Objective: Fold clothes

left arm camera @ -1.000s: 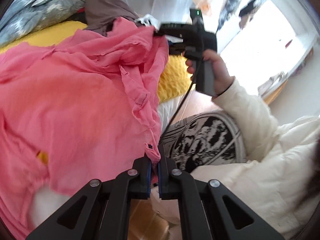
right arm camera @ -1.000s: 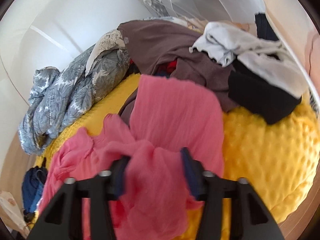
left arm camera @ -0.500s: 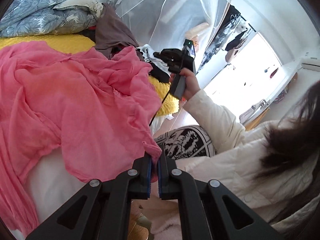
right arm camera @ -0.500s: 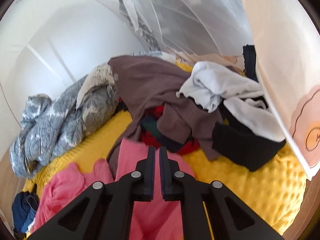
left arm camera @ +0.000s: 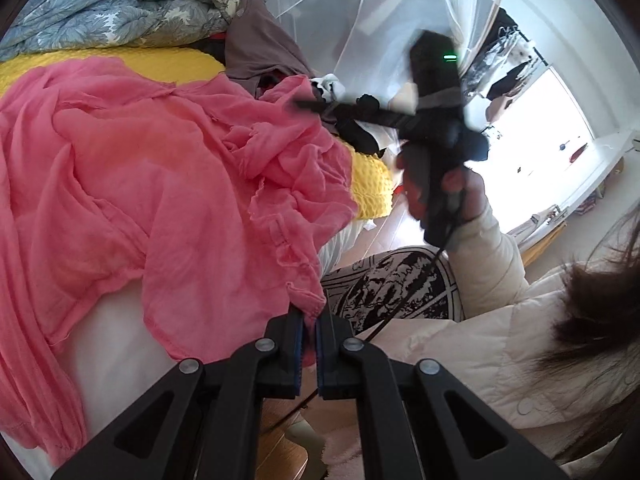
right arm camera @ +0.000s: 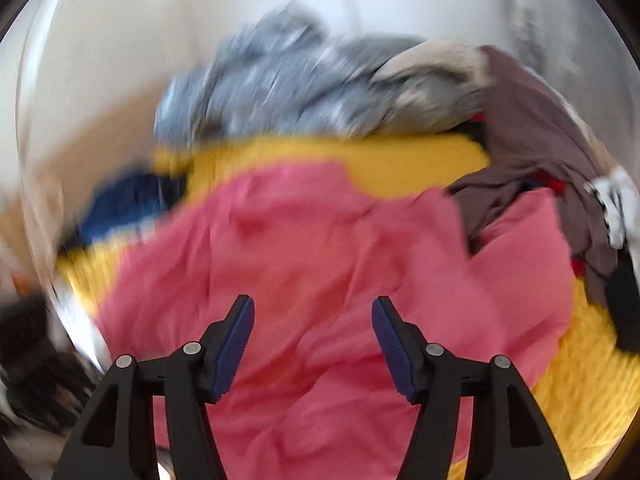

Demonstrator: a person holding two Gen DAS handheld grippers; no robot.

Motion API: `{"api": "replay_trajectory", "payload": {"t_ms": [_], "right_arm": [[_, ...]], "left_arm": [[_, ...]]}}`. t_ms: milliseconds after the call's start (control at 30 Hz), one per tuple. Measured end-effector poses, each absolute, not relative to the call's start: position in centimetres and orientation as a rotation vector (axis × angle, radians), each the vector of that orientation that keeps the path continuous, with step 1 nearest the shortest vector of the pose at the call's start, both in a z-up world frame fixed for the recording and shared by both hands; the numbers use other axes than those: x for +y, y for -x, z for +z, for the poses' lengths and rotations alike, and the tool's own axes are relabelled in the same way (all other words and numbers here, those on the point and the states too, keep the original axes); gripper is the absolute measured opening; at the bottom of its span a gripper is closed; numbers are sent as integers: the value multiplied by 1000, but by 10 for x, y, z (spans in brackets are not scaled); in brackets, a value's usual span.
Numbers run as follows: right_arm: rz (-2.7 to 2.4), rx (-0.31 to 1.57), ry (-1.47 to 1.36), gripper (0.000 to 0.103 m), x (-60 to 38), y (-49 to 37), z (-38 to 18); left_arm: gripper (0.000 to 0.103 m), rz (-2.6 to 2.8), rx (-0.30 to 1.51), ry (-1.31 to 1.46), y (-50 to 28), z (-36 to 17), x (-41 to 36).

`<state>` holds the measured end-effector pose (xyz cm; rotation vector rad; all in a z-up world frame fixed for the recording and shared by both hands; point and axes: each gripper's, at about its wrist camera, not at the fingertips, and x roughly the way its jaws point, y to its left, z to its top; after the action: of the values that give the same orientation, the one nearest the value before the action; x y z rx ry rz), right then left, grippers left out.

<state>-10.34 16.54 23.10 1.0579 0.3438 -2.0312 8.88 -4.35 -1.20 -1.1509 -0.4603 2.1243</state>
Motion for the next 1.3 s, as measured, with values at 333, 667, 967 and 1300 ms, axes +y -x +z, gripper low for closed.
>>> {"api": "replay_trajectory", "payload": {"t_ms": [333, 667, 967, 1300], "right_arm": [[-2051, 676, -1180, 10, 130, 91, 177], [-2216, 345, -1144, 1, 174, 138, 218], [-2043, 380, -1197, 49, 159, 118, 212], [-1943, 530, -1356, 49, 138, 99, 180]], "left_arm": [[5, 2137, -479, 1133, -91, -8, -50], [5, 2139, -479, 1144, -92, -8, -49], [5, 2138, -477, 1160, -90, -10, -48], [5, 2123, -473, 1155, -90, -8, -47]]}}
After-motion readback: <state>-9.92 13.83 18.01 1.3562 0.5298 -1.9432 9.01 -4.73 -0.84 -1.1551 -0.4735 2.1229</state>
